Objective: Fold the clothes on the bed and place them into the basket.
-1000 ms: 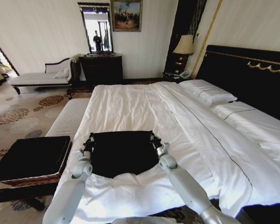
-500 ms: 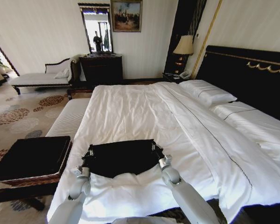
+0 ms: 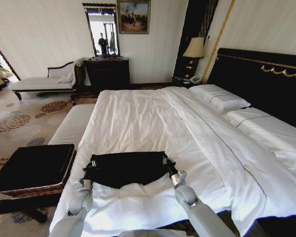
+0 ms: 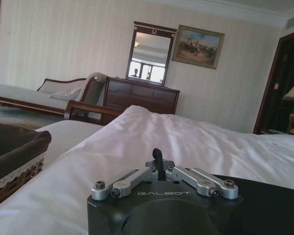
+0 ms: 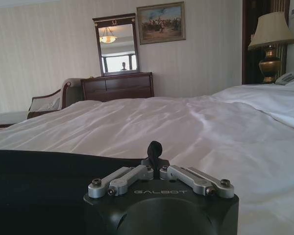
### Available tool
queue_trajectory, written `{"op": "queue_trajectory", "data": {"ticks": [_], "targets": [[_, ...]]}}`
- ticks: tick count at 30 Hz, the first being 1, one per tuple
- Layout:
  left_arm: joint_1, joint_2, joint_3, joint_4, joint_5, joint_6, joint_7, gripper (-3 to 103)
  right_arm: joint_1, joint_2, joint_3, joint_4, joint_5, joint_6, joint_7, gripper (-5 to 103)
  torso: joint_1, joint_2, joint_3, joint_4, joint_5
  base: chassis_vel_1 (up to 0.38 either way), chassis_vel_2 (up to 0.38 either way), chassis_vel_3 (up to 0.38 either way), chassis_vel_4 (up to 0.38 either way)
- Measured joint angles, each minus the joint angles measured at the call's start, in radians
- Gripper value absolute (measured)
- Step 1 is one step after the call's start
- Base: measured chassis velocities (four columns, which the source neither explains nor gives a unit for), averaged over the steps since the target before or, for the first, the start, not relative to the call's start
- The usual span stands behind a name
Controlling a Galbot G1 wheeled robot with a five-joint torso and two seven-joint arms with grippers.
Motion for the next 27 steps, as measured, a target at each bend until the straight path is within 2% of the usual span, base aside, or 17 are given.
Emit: {"op": "queue_trajectory", "data": {"ticks": [14, 27], "targets": [[0.06, -0.046, 0.004, -0.008, 0.053, -0.017, 0.001, 1, -0.05, 0.002, 0.008, 0.013, -0.023, 0.003, -0.002, 1, 0.0, 0.0, 0.0, 0.0001, -0.0002, 0.0, 0.0, 0.0, 0.0], [0.072, -0.049, 0.001, -0.018, 0.063, -0.017, 0.0, 1, -0.082, 0.005, 0.032, 0.024, -0.031, 0.008, -0.008, 1, 0.0, 0.0, 0.0, 0.0001, 0.0001, 0.0, 0.0, 0.0, 0.0]]}}
